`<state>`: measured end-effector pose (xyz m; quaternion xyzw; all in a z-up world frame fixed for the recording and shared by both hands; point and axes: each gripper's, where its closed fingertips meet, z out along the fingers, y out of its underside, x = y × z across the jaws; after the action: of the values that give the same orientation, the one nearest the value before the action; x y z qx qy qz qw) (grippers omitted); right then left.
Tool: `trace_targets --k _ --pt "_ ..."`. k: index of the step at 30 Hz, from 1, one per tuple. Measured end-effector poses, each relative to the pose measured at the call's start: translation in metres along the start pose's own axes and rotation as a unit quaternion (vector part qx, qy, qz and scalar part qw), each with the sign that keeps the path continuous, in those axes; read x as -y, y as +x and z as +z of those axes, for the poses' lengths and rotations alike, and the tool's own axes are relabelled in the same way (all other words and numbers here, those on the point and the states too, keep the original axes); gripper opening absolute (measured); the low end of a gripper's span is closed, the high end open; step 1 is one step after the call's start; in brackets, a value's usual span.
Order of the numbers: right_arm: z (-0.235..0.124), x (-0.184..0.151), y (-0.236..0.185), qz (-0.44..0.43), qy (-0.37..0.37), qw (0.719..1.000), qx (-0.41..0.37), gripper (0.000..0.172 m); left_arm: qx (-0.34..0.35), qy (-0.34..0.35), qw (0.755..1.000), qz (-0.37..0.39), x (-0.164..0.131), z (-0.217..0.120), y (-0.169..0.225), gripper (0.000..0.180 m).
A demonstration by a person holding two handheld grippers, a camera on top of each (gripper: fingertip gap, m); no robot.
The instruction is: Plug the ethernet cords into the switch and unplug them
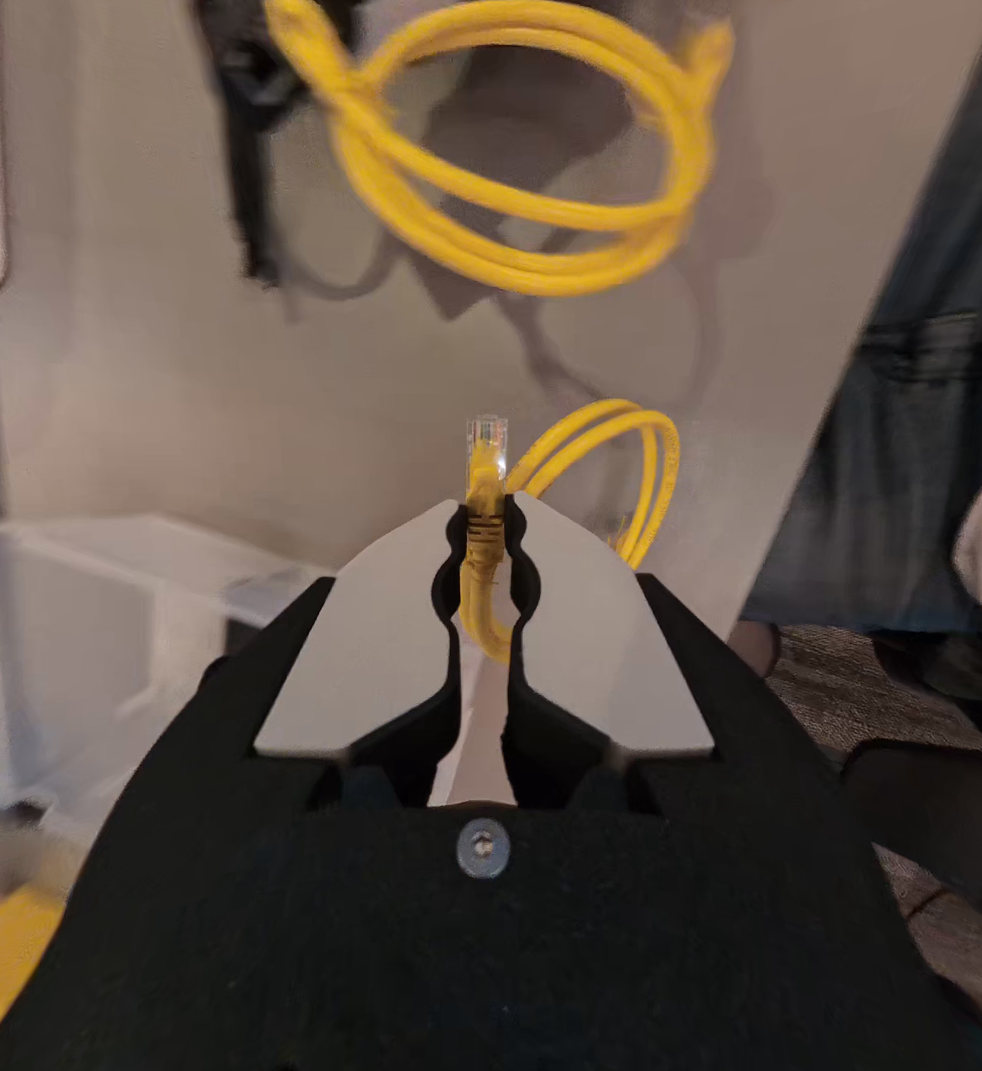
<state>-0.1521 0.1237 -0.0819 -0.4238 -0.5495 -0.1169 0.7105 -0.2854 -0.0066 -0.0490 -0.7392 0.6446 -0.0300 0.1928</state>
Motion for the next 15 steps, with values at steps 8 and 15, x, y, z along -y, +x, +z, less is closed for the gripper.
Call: trace_targets --k 8,15 --pt "-0.003 0.021 -0.009 -0.046 0.023 0.999 0.004 0.024 0.036 -0.09 0.988 -0.118 0.029 0.02 -0.055 0.012" --pt "-0.003 0.026 -0.016 -0.076 0.012 0.997 0.015 0.024 0.009 -0.14 0.982 -0.128 0.044 0.058 -0.053 0.012"
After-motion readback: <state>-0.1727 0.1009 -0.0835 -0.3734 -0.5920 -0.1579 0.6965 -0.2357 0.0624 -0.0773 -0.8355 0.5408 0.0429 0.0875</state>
